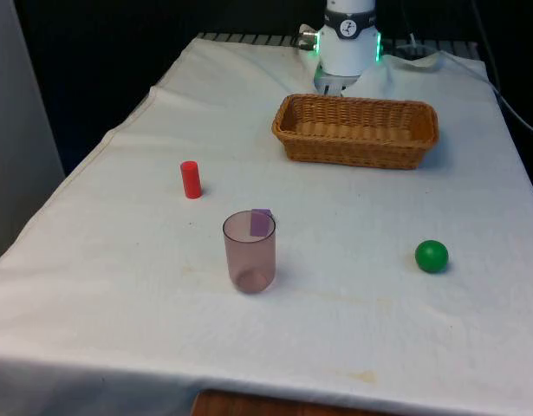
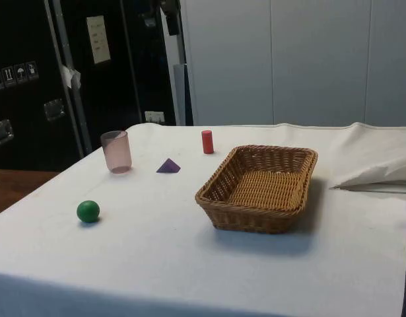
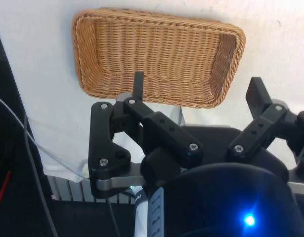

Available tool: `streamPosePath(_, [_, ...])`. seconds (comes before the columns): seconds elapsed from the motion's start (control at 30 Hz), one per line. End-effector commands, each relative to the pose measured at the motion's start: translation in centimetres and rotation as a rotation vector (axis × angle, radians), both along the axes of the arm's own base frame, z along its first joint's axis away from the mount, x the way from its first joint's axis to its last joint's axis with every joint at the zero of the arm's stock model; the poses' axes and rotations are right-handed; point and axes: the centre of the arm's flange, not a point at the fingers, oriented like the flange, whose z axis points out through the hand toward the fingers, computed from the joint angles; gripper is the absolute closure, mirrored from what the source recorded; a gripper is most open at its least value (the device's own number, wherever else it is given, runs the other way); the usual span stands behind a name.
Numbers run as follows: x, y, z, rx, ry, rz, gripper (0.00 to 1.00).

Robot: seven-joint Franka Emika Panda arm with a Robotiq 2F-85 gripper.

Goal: Pick up the triangular block and place it into the basket.

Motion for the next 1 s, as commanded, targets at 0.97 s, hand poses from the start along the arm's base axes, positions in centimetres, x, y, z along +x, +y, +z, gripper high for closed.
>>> streamPosePath(0.97, [0.5,0.7,-3.7,-0.003,-0.067,-0.006,0.00])
